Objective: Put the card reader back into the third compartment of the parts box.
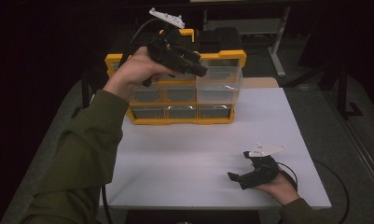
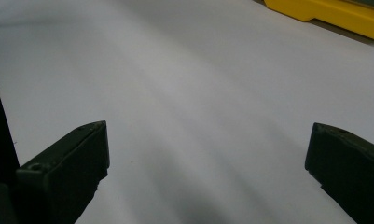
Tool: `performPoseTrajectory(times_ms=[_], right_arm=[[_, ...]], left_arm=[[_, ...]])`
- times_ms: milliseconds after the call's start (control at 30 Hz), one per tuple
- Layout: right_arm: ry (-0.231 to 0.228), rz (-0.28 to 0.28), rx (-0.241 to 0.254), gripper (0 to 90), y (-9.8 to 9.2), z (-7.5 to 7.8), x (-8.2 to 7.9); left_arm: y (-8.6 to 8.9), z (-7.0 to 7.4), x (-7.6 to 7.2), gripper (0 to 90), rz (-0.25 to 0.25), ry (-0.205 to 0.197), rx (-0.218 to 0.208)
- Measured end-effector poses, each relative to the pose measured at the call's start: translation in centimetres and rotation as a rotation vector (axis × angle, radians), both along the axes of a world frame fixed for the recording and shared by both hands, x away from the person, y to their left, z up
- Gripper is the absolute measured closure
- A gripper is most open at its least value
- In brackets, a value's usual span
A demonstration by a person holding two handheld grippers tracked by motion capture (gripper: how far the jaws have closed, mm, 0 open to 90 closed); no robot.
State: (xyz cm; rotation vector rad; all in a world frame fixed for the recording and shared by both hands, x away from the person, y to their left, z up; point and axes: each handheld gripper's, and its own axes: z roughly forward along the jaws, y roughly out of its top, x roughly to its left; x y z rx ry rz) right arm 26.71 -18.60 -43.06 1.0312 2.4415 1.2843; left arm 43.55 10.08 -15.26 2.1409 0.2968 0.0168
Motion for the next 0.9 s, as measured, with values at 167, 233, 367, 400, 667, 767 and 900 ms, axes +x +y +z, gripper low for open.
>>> performPoseTrajectory(times_ms=[167,233,367,400,667,767,900], right_arm=[[-0.003,-0.002,0.007,0.0,-0.1,0.0,-0.1],[-0.004,-0.005,0.010,0.0,-0.2,0.0,-0.2],[-0.004,-0.006,0.014,0.0,-0.3,0.1,-0.3],[-0.004,-0.005,0.013,0.0,-0.3,0.1,-0.3],[-0.001,-0.004,0.014,0.0,-0.4,0.0,-0.2],[-0.003,-0.008,0.013,0.0,-0.4,0.0,-0.1],[-0.003,-0.011,0.010,0.0,-0.4,0.0,-0.2]], left_arm=[[-1.5,-0.2,0.5,30.2,-0.011,-0.005,0.026],[-2.1,-0.5,0.7,30.2,-0.018,-0.006,0.036],[-2.9,-1.3,0.9,30.2,-0.022,-0.012,0.055],[-3.0,-1.4,0.9,30.2,-0.021,-0.014,0.053],[-2.7,-1.5,1.1,26.8,-0.011,-0.010,0.014],[-1.8,-1.4,0.9,25.3,-0.002,-0.010,-0.006],[-0.9,-1.3,0.6,23.6,0.005,-0.009,-0.006]])
